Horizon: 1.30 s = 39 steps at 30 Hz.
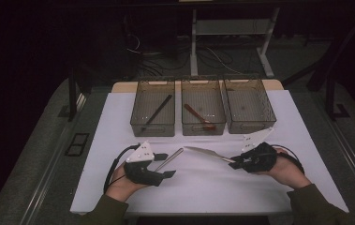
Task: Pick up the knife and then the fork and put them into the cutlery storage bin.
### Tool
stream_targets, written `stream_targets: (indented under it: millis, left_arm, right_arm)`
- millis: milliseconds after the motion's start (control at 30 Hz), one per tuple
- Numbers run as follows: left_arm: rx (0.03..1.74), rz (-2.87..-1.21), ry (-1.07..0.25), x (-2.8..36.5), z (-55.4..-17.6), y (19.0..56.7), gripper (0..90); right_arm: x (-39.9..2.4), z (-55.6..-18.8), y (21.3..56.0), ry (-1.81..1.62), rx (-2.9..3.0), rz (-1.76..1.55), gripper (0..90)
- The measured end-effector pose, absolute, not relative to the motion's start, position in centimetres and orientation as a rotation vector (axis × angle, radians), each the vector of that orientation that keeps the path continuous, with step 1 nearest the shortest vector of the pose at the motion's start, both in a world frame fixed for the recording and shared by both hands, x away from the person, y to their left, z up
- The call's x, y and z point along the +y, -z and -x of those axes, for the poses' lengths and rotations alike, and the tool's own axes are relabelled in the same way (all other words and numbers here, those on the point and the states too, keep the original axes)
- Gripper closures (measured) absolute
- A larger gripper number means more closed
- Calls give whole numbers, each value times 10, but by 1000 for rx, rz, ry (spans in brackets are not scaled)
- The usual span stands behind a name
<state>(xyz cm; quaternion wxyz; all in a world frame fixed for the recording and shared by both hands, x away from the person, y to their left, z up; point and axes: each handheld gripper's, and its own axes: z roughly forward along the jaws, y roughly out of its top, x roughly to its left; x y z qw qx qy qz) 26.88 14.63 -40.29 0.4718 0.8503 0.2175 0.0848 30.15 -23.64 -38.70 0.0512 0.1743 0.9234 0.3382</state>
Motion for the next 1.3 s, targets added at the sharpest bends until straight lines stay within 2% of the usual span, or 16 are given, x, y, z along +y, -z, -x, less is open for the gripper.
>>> stream_targets:
  millis: [133, 333, 433, 500, 967, 1300]
  left_arm:
    - [581, -2055, -234, 155, -266, 411, 271]
    - [610, -2050, -272, 159, -268, 419, 123]
    - [625, -2054, -251, 160, -270, 423, 27]
    - [635, -2058, -256, 160, -271, 425, 0]
    - [647, -2049, -259, 159, -271, 423, 0]
    - [622, -2077, -270, 155, -269, 422, 0]
  right_arm:
    - [-253, -314, 378, -1041, 2738, -652, 784]
    - [-277, -336, 364, -1060, 2628, -830, 784]
    - [-285, -348, 357, -1061, 2578, -912, 784]
    - [-290, -357, 353, -1051, 2550, -965, 784]
    - [-310, -427, 348, -931, 2361, -1342, 784]
    - [-310, -459, 359, -851, 2315, -1475, 783]
